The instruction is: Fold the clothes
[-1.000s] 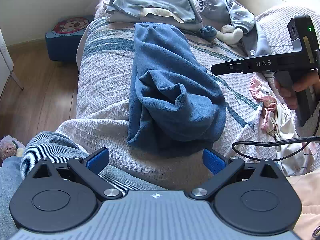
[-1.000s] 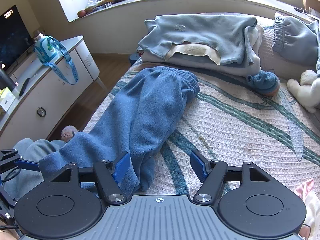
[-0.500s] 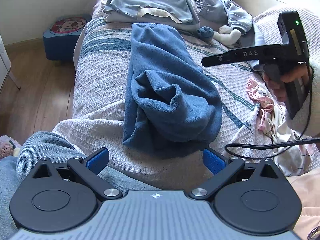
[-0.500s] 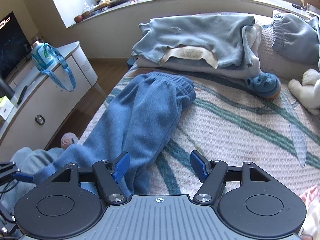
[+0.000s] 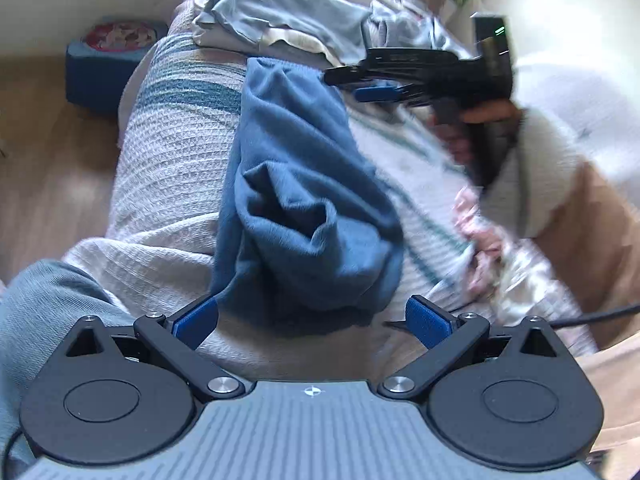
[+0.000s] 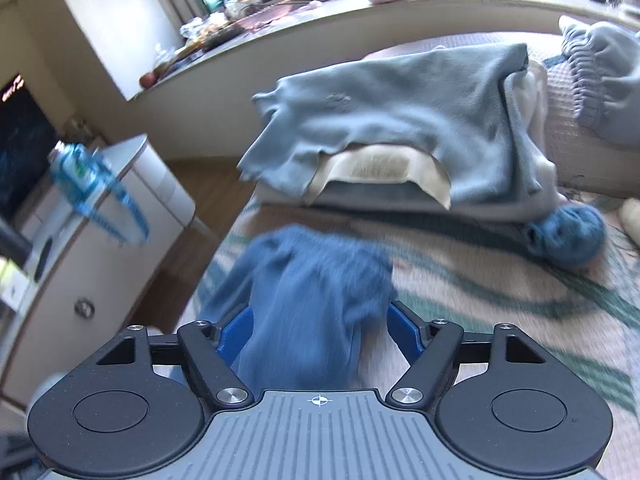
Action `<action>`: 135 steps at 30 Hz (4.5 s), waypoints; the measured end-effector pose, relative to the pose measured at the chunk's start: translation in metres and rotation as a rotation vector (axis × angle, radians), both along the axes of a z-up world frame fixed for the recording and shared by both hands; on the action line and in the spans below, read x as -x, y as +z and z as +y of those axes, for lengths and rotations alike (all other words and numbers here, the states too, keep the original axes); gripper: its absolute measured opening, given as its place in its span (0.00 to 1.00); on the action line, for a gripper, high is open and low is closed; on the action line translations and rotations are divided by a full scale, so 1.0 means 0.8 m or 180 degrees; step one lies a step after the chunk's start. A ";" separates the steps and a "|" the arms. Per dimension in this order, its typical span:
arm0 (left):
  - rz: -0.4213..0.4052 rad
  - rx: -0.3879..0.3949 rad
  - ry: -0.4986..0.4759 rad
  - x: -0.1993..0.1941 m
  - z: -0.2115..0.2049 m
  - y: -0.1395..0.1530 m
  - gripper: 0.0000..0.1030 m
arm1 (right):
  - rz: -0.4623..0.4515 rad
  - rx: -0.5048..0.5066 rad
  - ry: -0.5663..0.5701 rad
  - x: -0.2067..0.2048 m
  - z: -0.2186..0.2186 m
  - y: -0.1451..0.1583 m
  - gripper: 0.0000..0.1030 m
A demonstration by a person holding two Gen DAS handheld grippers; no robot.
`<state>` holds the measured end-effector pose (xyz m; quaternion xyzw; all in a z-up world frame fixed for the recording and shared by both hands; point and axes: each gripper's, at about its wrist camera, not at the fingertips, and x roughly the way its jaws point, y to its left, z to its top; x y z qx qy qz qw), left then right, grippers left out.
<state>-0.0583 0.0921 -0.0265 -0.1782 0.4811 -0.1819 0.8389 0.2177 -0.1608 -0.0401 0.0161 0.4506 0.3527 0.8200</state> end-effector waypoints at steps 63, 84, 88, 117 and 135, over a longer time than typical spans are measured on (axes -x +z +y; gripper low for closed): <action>0.0375 0.0336 0.0501 -0.103 0.026 -0.041 0.07 | -0.0077 0.0447 0.1820 0.277 0.023 0.001 0.03; 0.0598 0.0442 0.0123 -0.076 -0.013 -0.062 0.78 | -0.0285 0.0917 -0.0671 0.088 -0.195 0.002 0.74; 0.0635 0.0285 0.0040 -0.082 -0.029 -0.069 0.79 | 0.0177 0.0709 -0.0619 0.061 -0.208 -0.031 0.74; -0.0930 -0.0304 -0.0103 -0.402 0.046 0.177 0.11 | -0.1219 -0.0040 -0.1138 -0.077 -0.085 0.153 0.27; -0.0679 -0.0357 0.0252 -0.468 0.139 0.104 0.34 | -0.1368 0.0479 -0.1423 -0.123 -0.062 0.120 0.61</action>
